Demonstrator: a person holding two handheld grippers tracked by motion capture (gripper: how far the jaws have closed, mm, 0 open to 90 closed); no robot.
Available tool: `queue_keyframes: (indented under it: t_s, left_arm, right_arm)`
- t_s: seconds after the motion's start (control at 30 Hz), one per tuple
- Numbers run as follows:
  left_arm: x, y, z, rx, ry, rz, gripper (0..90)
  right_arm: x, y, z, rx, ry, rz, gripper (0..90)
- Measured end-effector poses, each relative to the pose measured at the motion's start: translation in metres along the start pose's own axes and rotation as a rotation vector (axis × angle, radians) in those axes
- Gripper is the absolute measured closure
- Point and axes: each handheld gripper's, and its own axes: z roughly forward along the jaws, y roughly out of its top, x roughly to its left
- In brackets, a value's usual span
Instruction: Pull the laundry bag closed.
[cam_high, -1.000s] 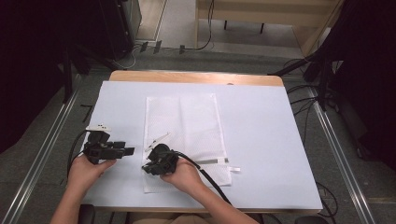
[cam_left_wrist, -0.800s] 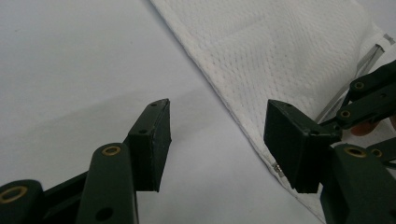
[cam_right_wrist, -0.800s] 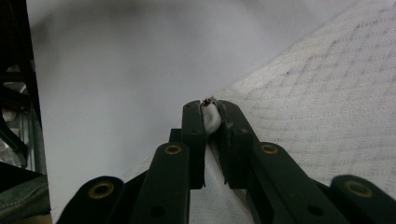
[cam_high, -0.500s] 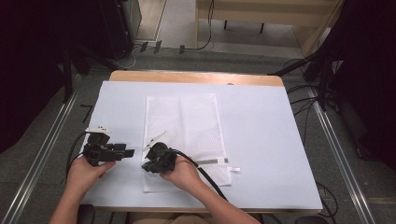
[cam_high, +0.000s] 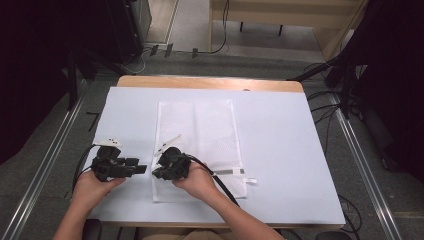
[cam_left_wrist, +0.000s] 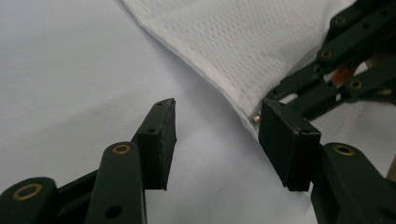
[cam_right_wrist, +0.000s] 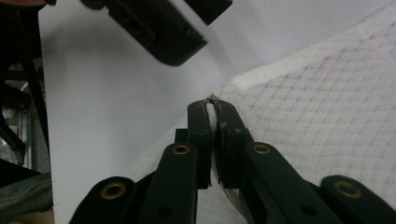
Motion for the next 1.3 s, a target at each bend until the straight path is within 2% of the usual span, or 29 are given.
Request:
queue_keyframes:
  t_s: [0.1,0.27,0.37,0.53,0.8,0.87,1.1,1.3]
  left_arm:
    - [-0.001,0.000,0.001,0.005,-0.008,0.002,46.8]
    - [-0.004,0.000,0.003,0.006,-0.030,0.007,46.6]
    - [-0.007,0.000,0.004,0.017,-0.044,0.022,47.0]
    - [-0.010,0.001,0.010,0.046,-0.059,0.049,46.7]
    - [-0.014,0.004,0.017,0.055,-0.082,0.060,47.1]
    - [-0.014,0.004,0.018,0.064,-0.097,0.068,51.0]
    - [-0.014,0.005,0.020,0.066,-0.109,0.063,59.3]
    - [-0.014,0.005,0.021,0.066,-0.121,0.078,67.2]
  right_arm:
    - [-0.002,0.001,-0.003,-0.011,0.002,0.011,88.0]
    - [-0.002,0.005,-0.007,-0.031,-0.009,0.003,88.0]
    - [-0.003,0.007,-0.009,-0.045,0.012,0.021,88.0]
    - [-0.003,0.011,-0.012,-0.053,0.001,0.015,88.0]
    - [0.001,0.016,-0.017,-0.077,0.007,0.004,88.0]
    - [0.001,0.017,-0.018,-0.079,0.016,0.007,88.0]
    - [0.001,0.017,-0.020,-0.078,0.035,0.004,88.0]
    - [0.001,0.017,-0.021,-0.074,0.043,-0.001,88.0]
